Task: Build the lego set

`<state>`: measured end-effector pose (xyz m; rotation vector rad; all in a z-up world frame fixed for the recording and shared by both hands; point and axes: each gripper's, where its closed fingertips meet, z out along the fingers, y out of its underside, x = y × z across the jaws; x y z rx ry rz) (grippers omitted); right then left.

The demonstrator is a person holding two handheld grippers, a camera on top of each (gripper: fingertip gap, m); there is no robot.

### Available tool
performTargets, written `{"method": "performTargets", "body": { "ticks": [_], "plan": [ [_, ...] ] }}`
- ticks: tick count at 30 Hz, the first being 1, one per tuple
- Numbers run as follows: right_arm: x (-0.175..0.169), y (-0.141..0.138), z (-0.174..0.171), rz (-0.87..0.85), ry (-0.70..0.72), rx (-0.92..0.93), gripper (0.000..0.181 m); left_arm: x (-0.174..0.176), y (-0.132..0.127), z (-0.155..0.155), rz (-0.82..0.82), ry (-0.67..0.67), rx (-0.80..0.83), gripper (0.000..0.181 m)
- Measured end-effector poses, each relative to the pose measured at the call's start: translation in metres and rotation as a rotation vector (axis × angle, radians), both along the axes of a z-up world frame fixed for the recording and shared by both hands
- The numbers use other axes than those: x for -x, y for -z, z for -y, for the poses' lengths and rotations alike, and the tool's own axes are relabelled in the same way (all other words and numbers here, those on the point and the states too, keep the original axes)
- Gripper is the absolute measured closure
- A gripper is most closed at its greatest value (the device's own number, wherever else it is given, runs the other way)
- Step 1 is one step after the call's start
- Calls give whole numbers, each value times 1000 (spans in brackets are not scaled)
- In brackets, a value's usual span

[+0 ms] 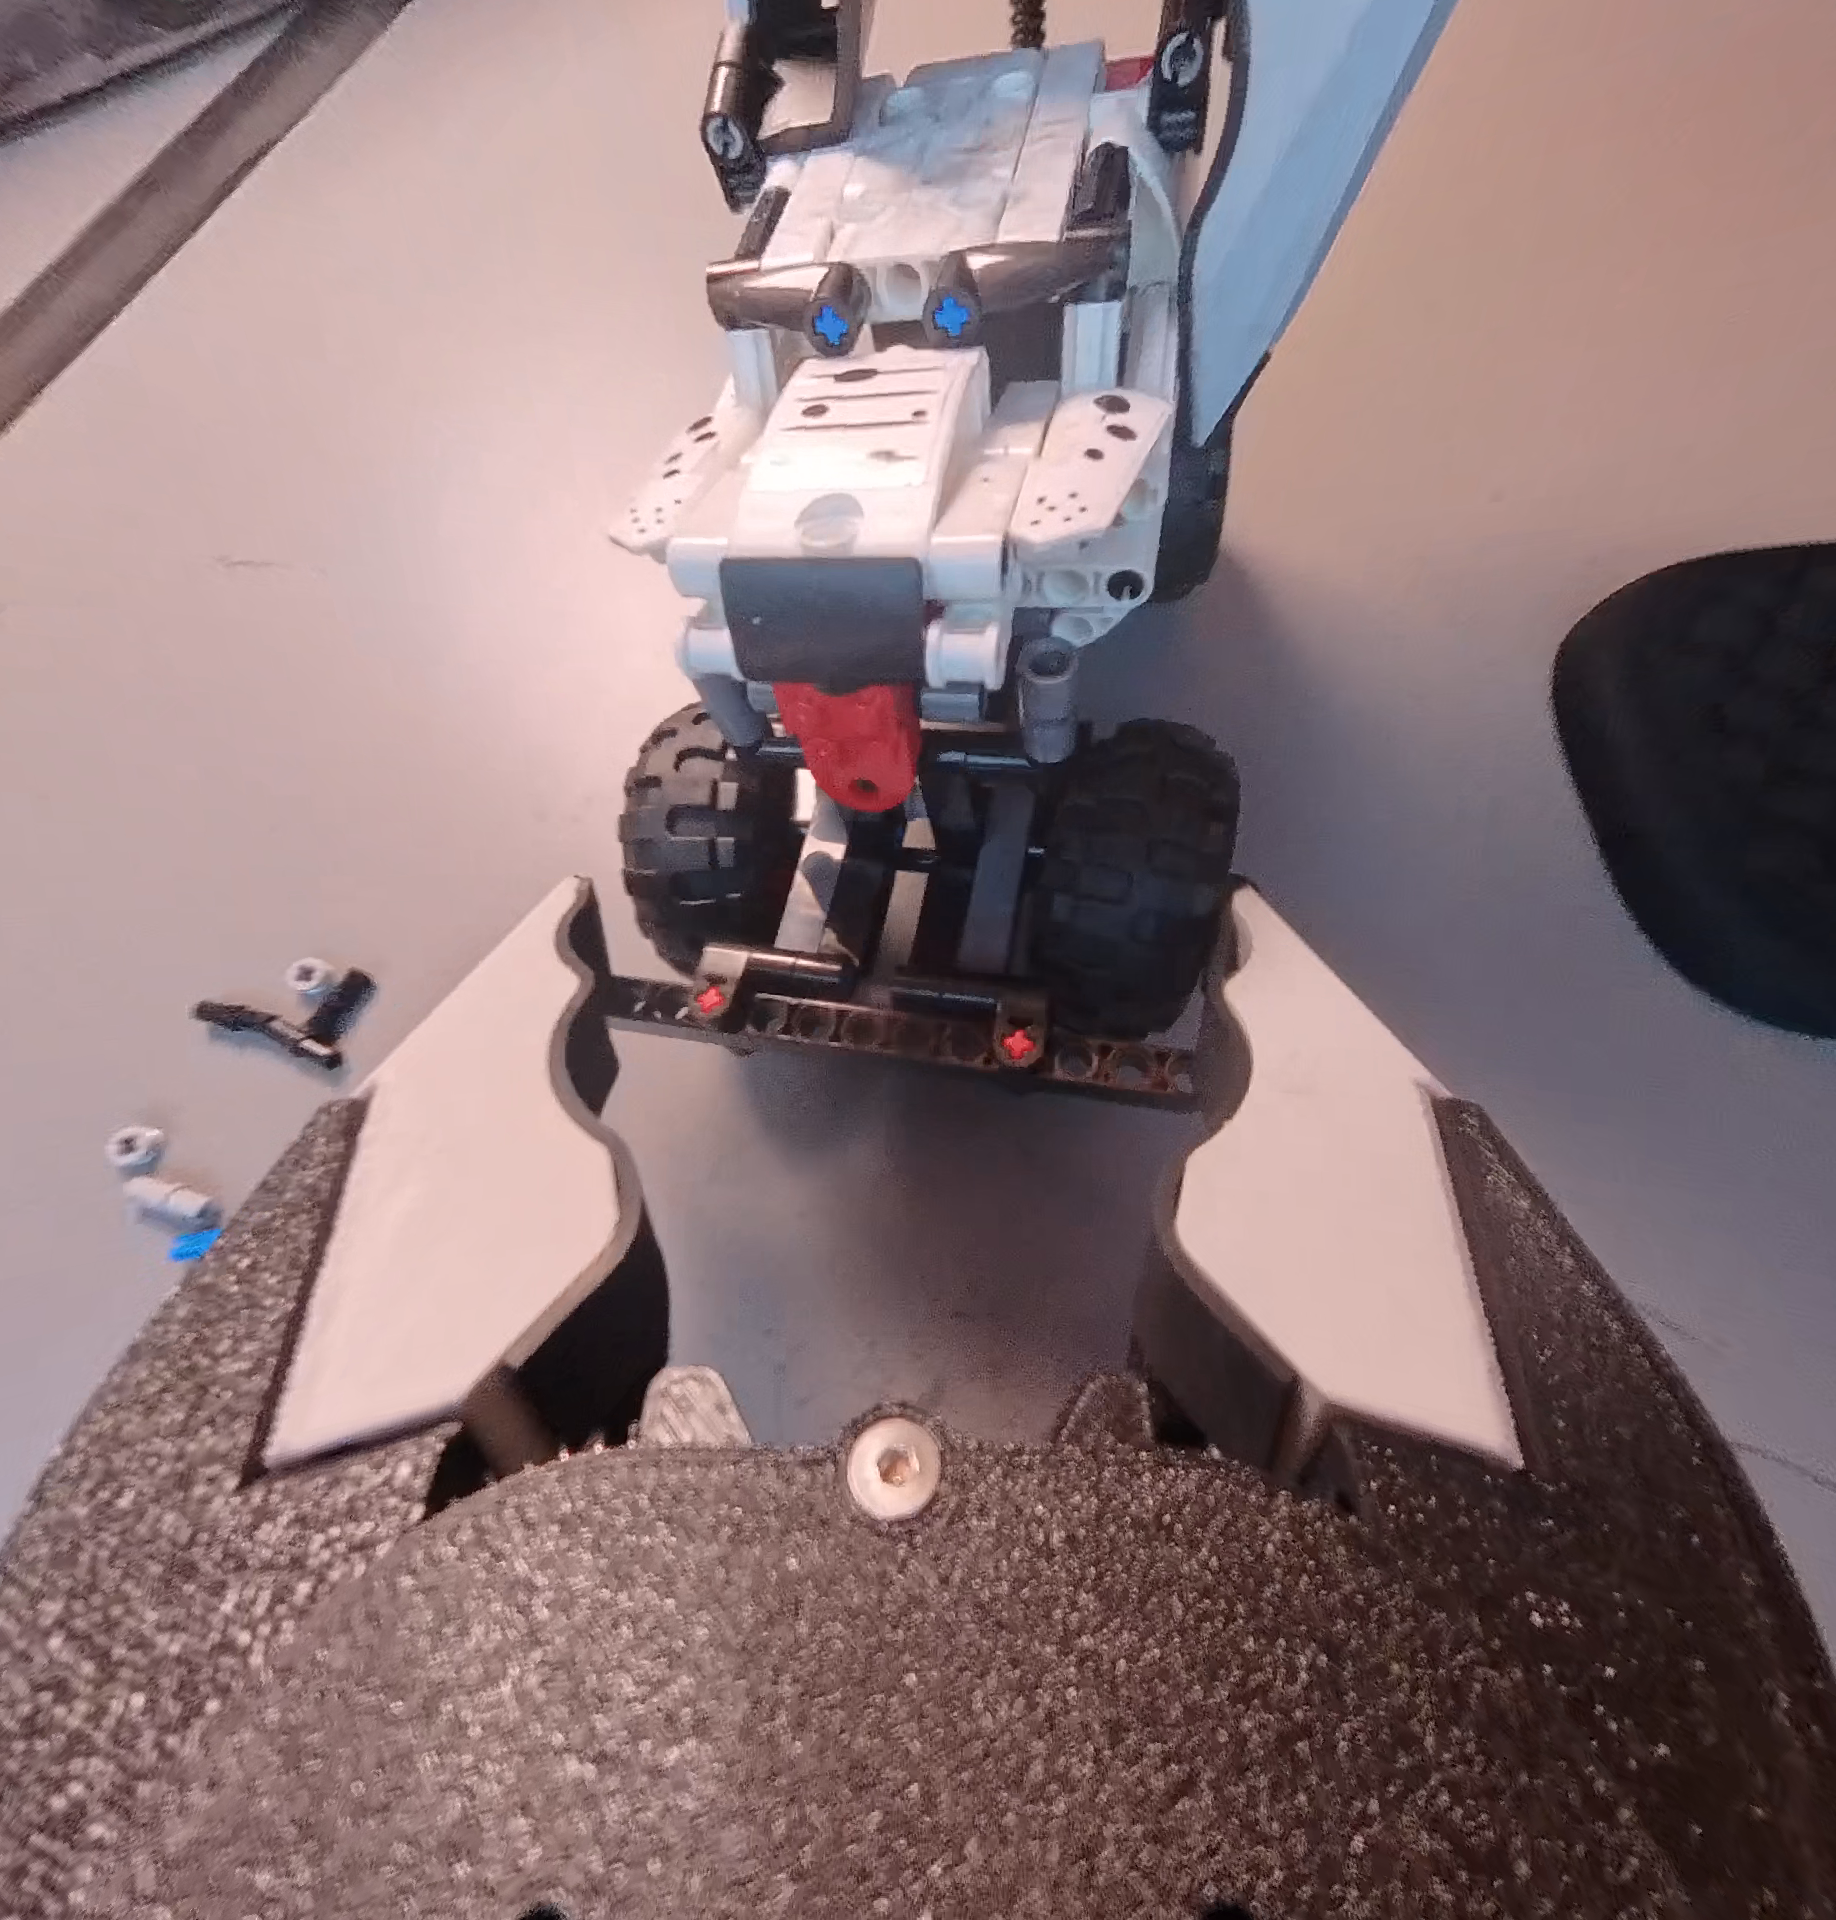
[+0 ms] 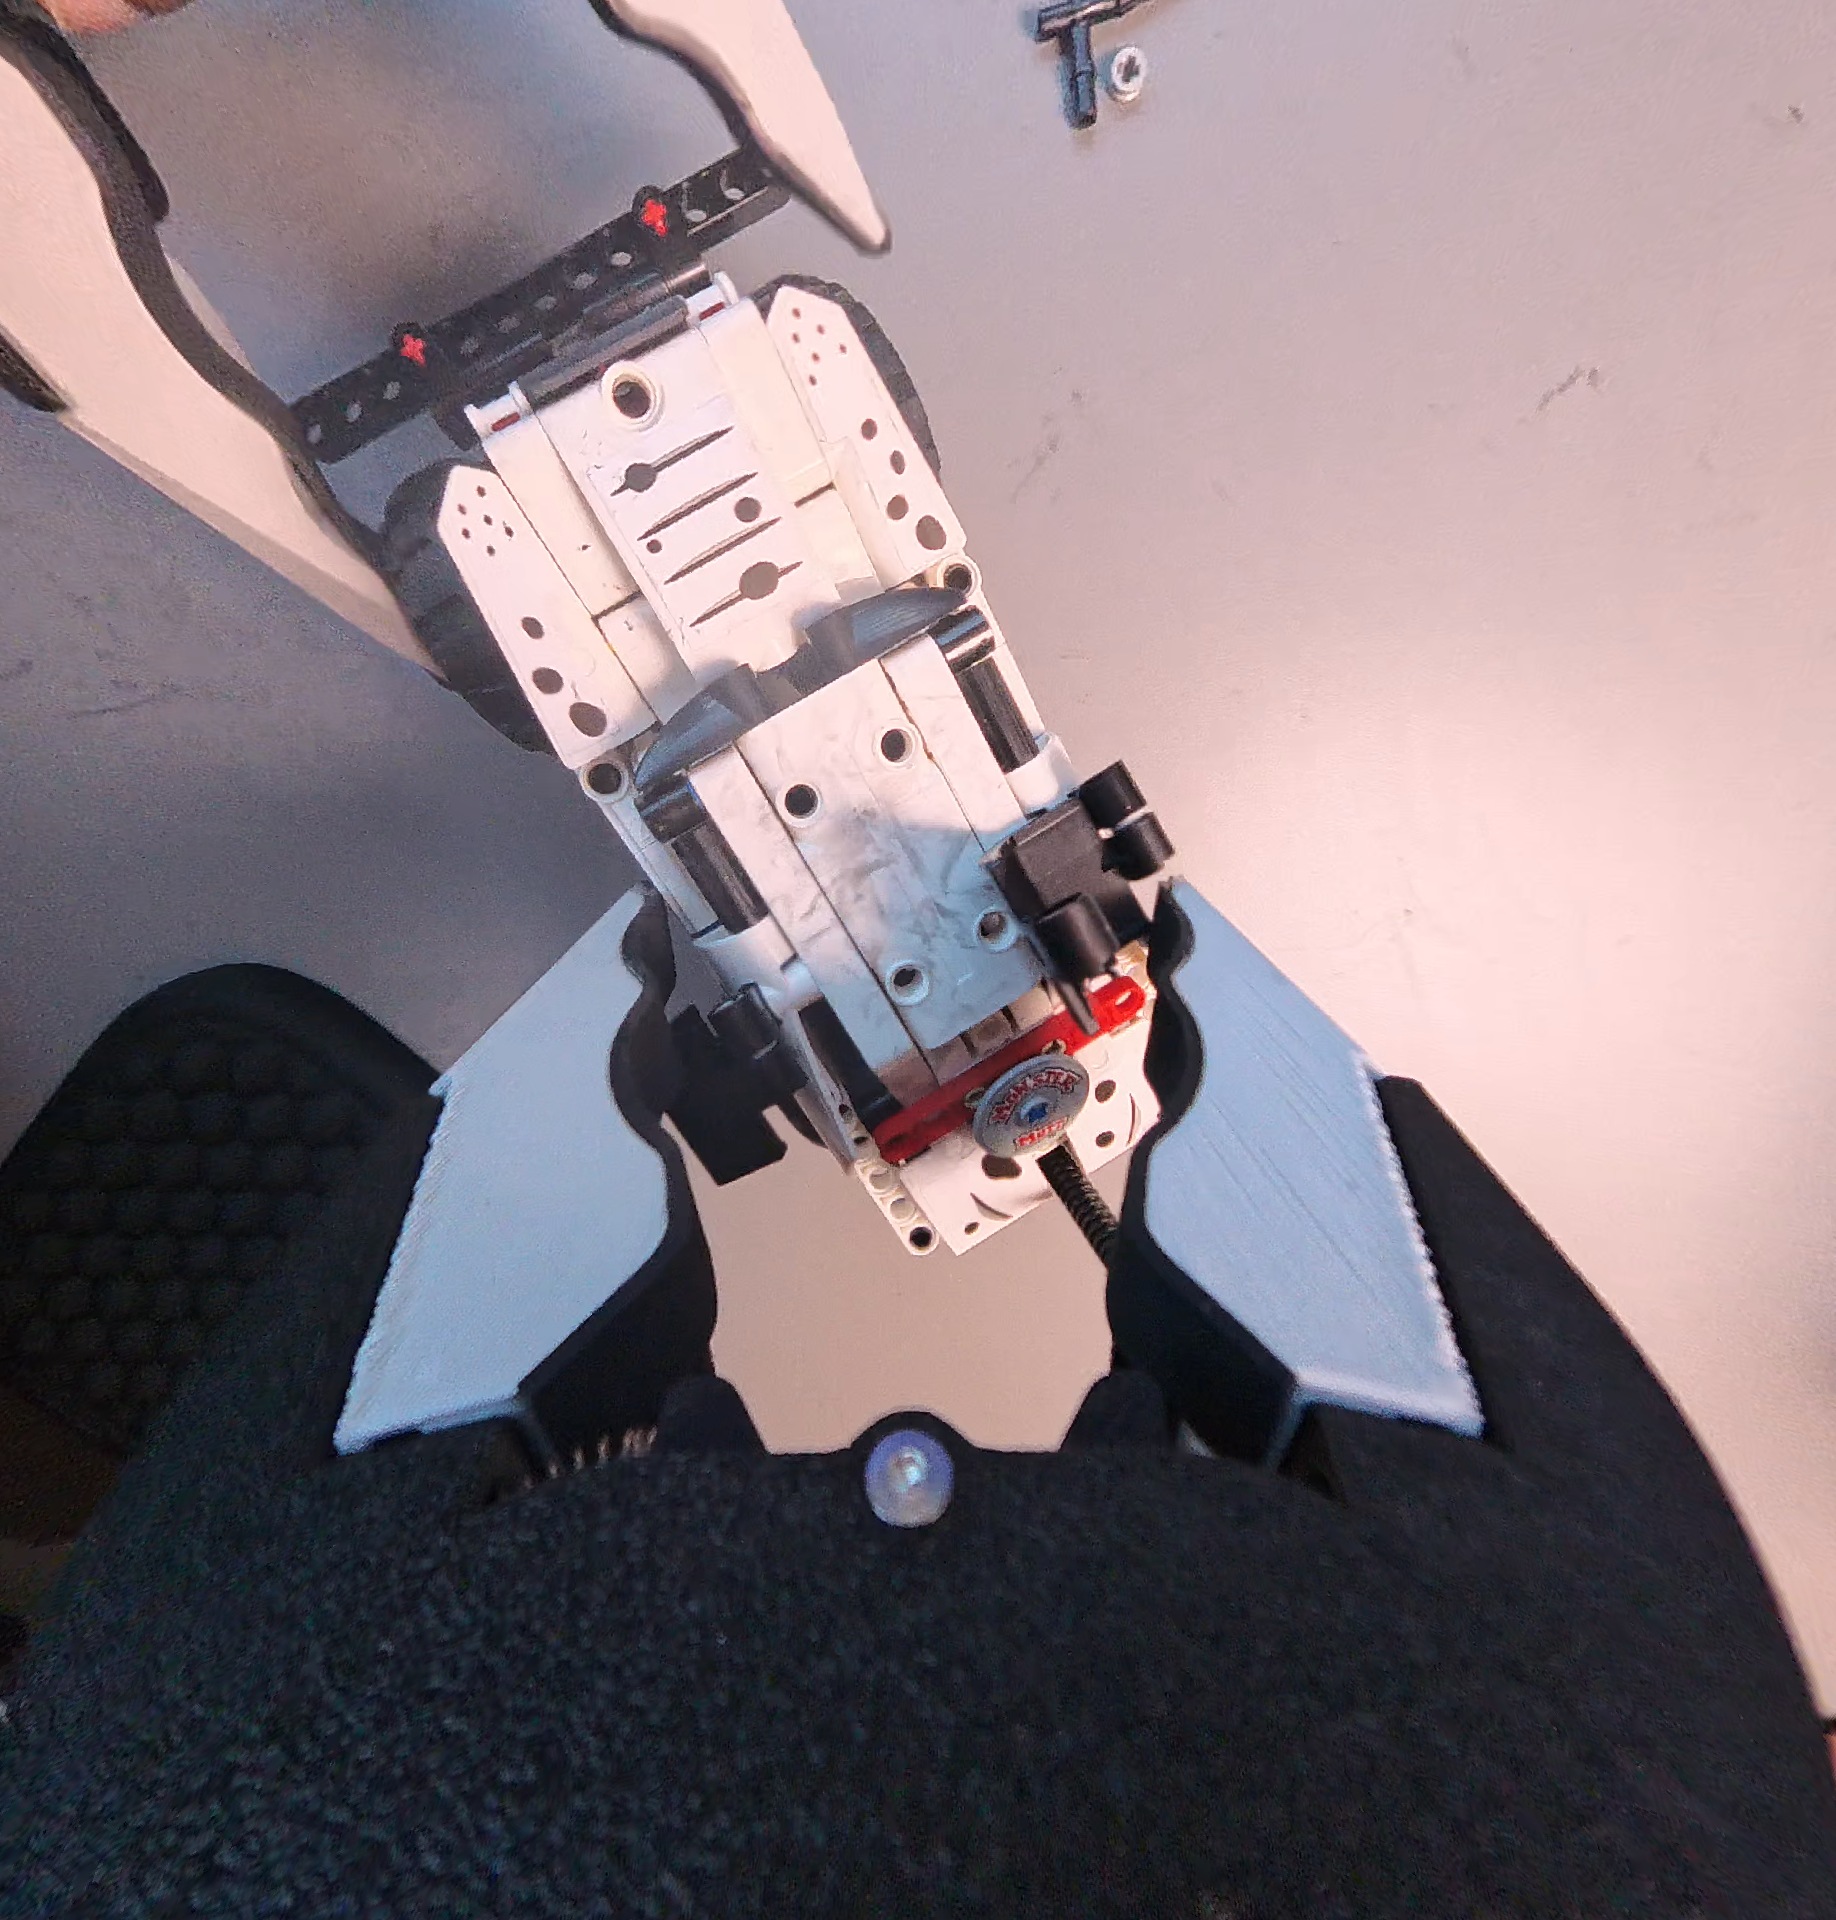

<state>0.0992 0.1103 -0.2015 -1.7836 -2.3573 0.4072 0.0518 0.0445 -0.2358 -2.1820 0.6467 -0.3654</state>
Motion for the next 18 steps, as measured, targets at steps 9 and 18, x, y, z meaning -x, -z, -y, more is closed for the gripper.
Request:
{"method": "performTargets", "body": {
  "ticks": [9,18],
  "plan": [
    [5,4,-3,-105,63,-17,87,0,-5,-3,82,-73,-23,79],
    [-3,-2,4,-232,69,-177,86,7,-21,21,88,-9,-143,81]
  ]
}}
